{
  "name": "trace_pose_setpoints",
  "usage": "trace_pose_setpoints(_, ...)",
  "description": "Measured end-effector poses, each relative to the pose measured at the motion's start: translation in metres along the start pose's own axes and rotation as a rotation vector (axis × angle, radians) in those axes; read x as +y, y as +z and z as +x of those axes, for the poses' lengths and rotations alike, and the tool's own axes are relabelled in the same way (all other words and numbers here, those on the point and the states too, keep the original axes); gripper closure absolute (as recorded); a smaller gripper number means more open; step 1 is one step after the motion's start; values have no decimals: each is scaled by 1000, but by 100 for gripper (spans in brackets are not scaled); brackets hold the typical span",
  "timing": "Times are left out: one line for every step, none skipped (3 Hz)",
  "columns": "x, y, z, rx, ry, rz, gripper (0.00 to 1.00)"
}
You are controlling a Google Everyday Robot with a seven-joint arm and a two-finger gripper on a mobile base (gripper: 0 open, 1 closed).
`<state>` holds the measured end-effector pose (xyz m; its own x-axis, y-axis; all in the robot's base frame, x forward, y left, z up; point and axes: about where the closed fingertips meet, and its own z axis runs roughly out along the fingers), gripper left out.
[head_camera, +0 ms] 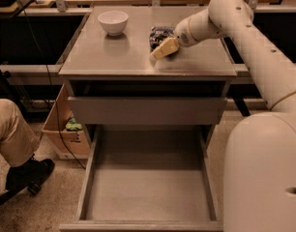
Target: Place blue chip bag into middle drawer
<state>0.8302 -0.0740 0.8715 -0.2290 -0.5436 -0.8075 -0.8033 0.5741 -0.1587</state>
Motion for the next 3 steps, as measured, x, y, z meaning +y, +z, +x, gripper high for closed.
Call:
trace_pose_setpoints(-11, 23, 3, -4, -7, 20, 18)
trace_pose_setpoints(-19, 33, -1, -21, -44, 39, 42)
trace_pose_setpoints(-21, 28, -9, -32, -102, 58, 65)
